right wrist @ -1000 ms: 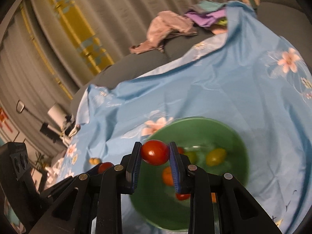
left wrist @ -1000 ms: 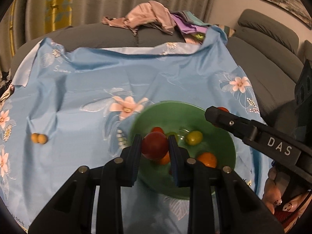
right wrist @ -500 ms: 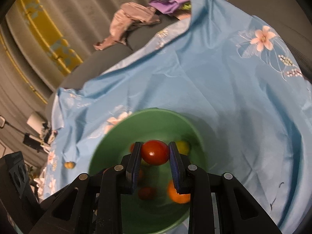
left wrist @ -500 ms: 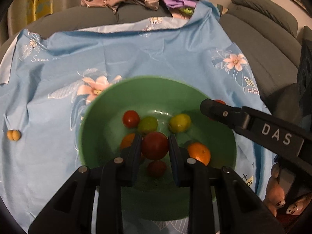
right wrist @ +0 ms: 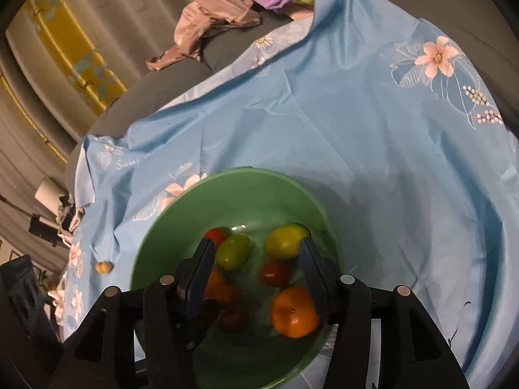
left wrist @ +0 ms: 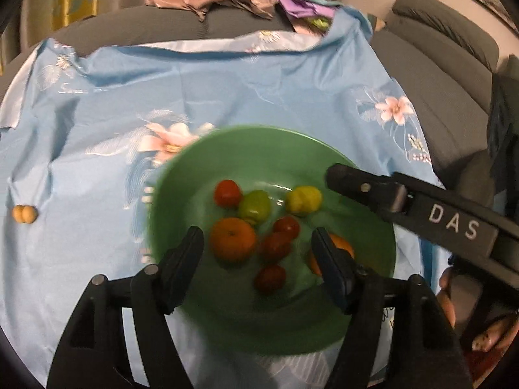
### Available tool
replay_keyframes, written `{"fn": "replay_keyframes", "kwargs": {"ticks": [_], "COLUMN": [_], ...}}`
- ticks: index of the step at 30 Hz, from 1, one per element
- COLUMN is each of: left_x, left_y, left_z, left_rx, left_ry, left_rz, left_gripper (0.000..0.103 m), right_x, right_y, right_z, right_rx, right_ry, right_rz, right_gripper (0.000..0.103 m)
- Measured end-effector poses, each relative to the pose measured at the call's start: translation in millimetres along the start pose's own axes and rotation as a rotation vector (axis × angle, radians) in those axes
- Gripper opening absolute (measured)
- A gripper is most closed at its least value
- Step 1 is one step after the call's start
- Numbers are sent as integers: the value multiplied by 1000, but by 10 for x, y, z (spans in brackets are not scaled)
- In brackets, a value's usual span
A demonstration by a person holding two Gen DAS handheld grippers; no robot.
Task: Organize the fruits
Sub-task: 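Open both grippers to release the tomatoes into the bowl, then grasp a small orange round fruit with the right gripper while the left grasps the other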
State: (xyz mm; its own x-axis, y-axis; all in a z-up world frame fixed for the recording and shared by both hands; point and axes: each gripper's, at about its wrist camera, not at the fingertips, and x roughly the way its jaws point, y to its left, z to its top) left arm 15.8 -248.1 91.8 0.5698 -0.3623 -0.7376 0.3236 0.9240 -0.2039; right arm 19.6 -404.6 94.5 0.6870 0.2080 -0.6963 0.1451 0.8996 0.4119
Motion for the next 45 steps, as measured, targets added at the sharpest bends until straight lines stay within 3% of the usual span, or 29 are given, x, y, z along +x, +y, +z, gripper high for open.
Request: {"fn": "replay_keyframes", "kwargs": {"ticks": [4,10,14,17,21,23,25,27,30,35,39,45], "left_x": [-242,-753,-992,-1094,-1059,-1078,-1064,-1028,-977,-957,-936,-908], "left_y": [304,1072,1724,2173,2601,2799,2923,3067,3226,3273,3312,3258], "left_z": [-9,-68,-132,-305,-419,-473,-486,-518,-529,-492,-472,-424], "left_rx": [-57,-150,-233,-346,-445,-491,-514,-557,-611,-619,-618,-578], "left_ry": [-33,-96,-122,-163,-126,-121,-108,-89,-72,-69,-66,-83], "left_rz": [37,165,294,318,346,383,386,363,319,290,288,262], "left_gripper": [72,74,74,74,70,63,44,35,33,32,32,32], "right_x": [-50,-71,-27,32,273,517,792,1076,1443,1845,2017,2070], "right_y": [105,379,728,1065,1549,1840,2101,2360,2726,3033,3079,3083], "right_z": [1,-18,-79,-174,-310,-378,-425,-482,-530,-636,-727,-779], "right_rx": [-20,-77,-157,-242,-337,-384,-405,-414,-426,-443,-449,-444], "right_ry": [-29,-59,-57,-49,11,79,146,214,283,357,373,376], "right_rz": [18,64,108,147,179,181,184,193,217,203,150,182], "right_gripper": [55,55,55,55,55,55,52,44,42,42,34,27]}}
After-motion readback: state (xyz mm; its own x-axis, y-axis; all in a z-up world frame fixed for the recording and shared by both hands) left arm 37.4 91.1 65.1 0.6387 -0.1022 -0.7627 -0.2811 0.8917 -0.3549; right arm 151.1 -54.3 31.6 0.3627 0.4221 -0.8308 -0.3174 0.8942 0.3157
